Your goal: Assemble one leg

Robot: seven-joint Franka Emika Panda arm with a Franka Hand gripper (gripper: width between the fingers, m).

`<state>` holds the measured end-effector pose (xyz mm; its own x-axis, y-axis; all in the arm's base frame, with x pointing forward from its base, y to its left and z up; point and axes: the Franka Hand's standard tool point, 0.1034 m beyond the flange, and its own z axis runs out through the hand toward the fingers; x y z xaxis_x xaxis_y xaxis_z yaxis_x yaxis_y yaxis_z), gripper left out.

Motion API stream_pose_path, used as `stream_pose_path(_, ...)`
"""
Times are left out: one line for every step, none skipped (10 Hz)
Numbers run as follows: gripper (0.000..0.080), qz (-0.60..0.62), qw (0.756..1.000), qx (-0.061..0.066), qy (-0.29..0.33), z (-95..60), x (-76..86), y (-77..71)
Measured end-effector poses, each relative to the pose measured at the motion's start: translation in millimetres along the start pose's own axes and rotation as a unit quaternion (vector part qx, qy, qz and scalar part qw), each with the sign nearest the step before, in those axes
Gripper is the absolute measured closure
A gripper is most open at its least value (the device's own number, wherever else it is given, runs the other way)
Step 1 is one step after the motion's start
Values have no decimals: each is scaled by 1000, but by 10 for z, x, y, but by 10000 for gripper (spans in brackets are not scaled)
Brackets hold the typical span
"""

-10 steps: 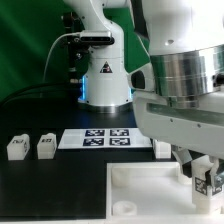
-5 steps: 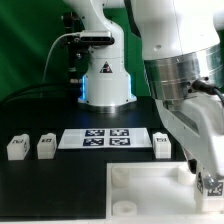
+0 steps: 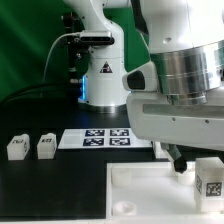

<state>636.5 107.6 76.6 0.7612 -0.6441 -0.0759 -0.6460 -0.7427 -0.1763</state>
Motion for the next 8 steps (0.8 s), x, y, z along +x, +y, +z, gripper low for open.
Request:
stream_pose_path(151,-42,999,0,0,1,8,8)
stream_pose_path(151,-77,997,0,0,2,8,9)
stream_pose_path(150,-149,989,-5,0,4,7,18)
stream_pose_path(150,-257,965,-43,-8,1,-63,19)
stream_pose_path(150,-284,957,-57,-6,-9,-112,-39)
stream_pose_path(150,-274,960,-51,-6,-1,-95,-37)
stream_pose_path(244,-265,963,-51,-5,-2,-84,-27)
stream_pose_path(244,-208,977,-49,-4,2,-102,-42)
